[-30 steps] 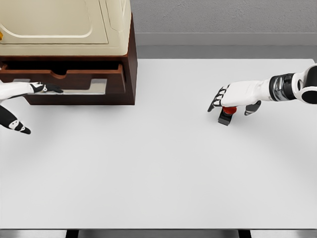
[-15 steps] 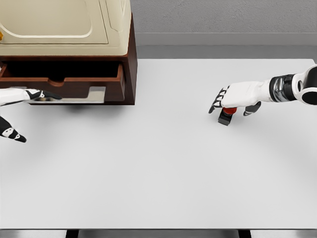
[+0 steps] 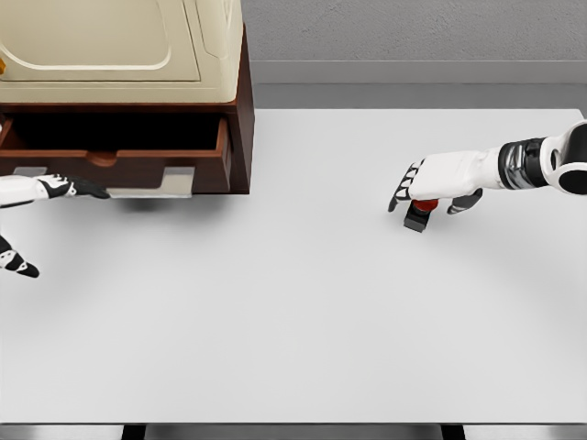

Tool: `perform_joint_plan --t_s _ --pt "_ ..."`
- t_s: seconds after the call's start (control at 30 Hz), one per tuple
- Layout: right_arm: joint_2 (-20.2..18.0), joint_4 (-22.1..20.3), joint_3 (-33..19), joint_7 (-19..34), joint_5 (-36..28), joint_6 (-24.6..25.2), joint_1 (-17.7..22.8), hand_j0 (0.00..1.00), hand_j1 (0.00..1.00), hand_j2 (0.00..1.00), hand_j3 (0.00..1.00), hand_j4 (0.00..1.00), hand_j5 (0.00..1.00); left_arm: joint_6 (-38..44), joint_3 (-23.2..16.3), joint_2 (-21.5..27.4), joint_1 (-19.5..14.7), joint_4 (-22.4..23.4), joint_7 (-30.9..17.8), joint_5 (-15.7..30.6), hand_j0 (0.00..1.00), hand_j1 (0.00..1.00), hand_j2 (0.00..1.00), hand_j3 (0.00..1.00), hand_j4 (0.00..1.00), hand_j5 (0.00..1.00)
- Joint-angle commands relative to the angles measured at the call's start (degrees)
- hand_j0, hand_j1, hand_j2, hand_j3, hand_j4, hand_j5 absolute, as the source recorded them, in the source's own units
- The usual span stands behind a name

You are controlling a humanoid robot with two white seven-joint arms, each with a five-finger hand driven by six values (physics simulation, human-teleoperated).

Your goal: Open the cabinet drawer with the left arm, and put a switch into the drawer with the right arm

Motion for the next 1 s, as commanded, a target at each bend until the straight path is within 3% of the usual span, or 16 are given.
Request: perform_joint_plan --t_s 0.0,0.27,0.53,0.97 --pt "0.02 0.0 0.02 -0.01 -0.19 0.12 0.0 0.81 0.81 0.81 0.81 0.81 0.81 -1.26 -0.13 0.76 0.0 0.11 0.04 -0.68 1.0 1.0 1.0 1.0 1.0 1.0" --pt "0.02 0.0 0.02 -0.01 -0.19 0.12 0.0 0.77 0.77 0.77 0.77 0.77 0.77 -5.83 -2.51 3.22 0.0 0.2 0.04 -0.68 1.0 1.0 1.0 1.0 1.0 1.0" --pt "-0.07 0.0 -0.06 -0.01 -0.1 0.12 0.35 0.69 0.69 0.69 0.69 0.69 0.69 -5.75 -2.24 3.05 0.0 0.99 0.04 0.2 1.0 1.0 1.0 1.0 1.0 1.0" --pt "-0.07 0.0 -0.06 -0.01 -0.19 0.12 0.35 0.69 0.69 0.69 0.69 0.69 0.69 -10.31 -0.48 3.31 -0.62 1.08 0.04 2.49 1.0 1.0 1.0 1.0 1.0 1.0"
